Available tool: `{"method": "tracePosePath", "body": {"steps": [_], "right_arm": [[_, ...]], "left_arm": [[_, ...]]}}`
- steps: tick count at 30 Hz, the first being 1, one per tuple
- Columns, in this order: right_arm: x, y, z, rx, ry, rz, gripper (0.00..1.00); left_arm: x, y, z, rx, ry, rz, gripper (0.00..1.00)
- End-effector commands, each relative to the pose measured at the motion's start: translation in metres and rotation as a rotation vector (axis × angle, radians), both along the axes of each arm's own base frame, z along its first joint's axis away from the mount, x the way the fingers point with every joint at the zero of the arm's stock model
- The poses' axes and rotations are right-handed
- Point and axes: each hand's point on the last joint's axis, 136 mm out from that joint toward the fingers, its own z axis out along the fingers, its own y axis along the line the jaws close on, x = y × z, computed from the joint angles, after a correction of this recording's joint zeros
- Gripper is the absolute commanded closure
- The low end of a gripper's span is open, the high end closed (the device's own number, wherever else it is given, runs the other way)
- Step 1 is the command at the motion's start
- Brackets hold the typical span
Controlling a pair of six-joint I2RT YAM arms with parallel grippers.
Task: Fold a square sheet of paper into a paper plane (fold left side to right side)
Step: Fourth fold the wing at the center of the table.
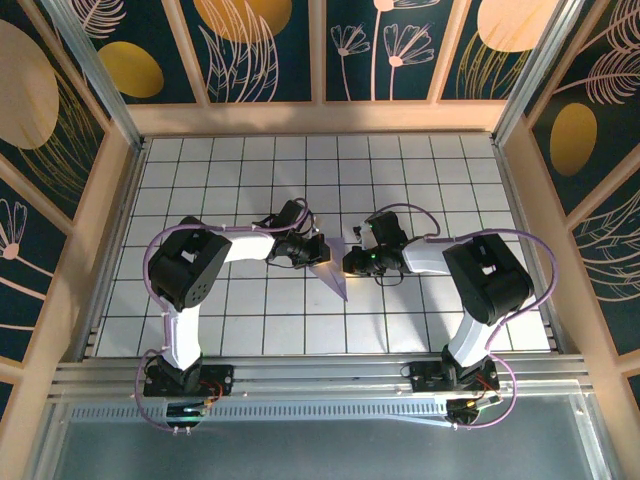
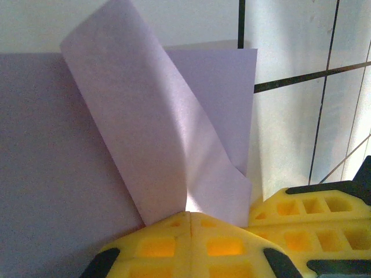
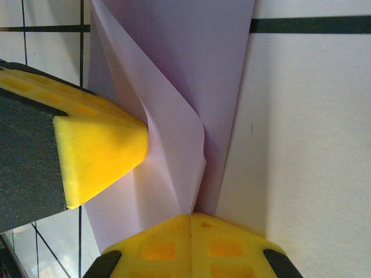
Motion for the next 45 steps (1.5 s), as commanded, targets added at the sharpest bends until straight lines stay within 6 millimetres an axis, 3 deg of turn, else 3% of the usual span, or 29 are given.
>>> {"method": "tracePosePath", "body": {"steps": [1,12,25,32,40,45], "right_arm": [[-0.02,-0.032,-0.045,-0.192,0.1,-0.037,1.0],[-0.008,-0.016,-0.02,-0.097,0.062,-0.034,0.99],[0.014,-0.007,0.032,0.025,-0.036,-0.067,0.8],[0.012,-0.013,0.058,0.091,-0.063,-0.074,0.72],[-0.015,-0.003,0.05,0.139,0.041,-0.014,0.64],[-0.023,0.005,0.042,0.143,0.079,0.0,0.64]], "left_arm": [[-0.01,0.016,-0.029,0.096,0.045,0.01,0.98],[-0.019,0.028,-0.039,0.137,0.065,0.024,1.0],[-0.021,0.031,-0.042,0.153,0.069,0.029,1.0],[-0.021,0.031,-0.041,0.151,0.066,0.03,1.0],[-0.019,0.031,-0.039,0.148,0.062,0.031,1.0],[-0.019,0.03,-0.039,0.146,0.061,0.031,1.0]]}}
